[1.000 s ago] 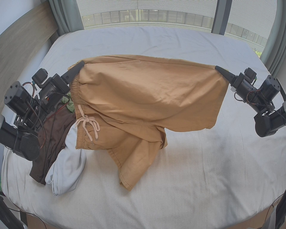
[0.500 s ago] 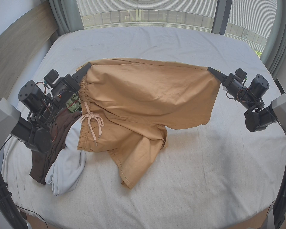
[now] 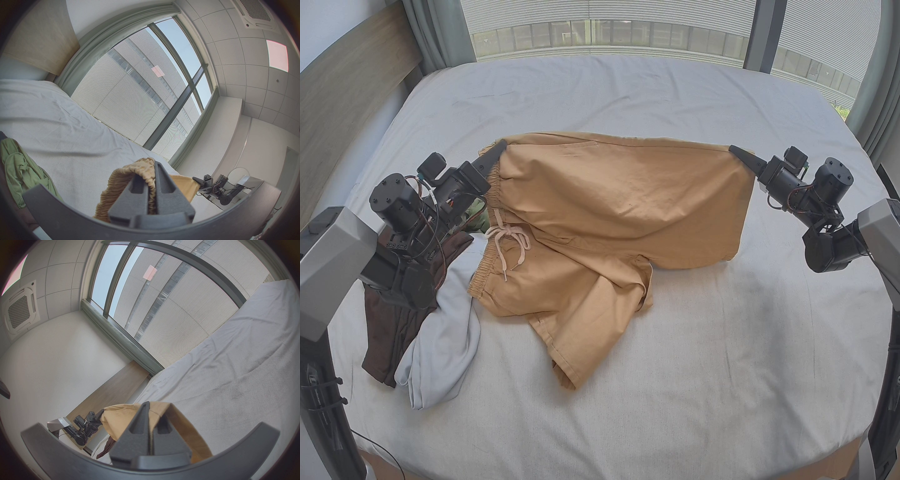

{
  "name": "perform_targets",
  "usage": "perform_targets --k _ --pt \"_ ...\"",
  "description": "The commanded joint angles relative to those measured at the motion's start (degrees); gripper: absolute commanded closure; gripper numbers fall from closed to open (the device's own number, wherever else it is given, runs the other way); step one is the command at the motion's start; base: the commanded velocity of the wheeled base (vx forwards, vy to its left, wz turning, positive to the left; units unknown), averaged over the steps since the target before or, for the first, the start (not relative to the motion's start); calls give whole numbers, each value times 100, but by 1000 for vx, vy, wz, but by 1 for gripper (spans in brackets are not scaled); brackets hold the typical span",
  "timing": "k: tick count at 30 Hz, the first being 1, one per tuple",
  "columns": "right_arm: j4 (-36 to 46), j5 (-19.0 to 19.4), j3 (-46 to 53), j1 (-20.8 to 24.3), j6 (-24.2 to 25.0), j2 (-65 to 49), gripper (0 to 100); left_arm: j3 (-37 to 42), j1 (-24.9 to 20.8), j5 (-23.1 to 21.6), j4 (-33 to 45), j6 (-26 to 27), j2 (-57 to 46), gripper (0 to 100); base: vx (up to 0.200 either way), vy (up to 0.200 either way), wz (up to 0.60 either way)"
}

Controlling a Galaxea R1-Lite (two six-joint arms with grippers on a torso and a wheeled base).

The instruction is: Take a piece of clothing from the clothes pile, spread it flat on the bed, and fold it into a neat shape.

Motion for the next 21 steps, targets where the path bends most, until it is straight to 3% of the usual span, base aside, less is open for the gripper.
perform_targets --k 1,14,15,18,19,21 --pt "123 -3 -319 5 0 252 100 -378 26 30 60 -3 439 100 0 0 0" --pt "211 -3 -961 -13 0 718 100 -879 70 100 139 -38 808 100 0 0 0" --pt "211 -3 -961 -13 0 718 100 -914 88 100 165 -65 808 0 0 0 0" --pt "220 -12 -1049 -30 9 727 100 -993 114 74 245 -197 808 0 0 0 0" --pt "220 -21 -1110 -48 9 753 0 -1002 114 74 262 -267 799 0 0 0 0" --pt "220 -100 -1146 -83 0 806 0 -1002 106 91 297 -372 773 0 0 0 0"
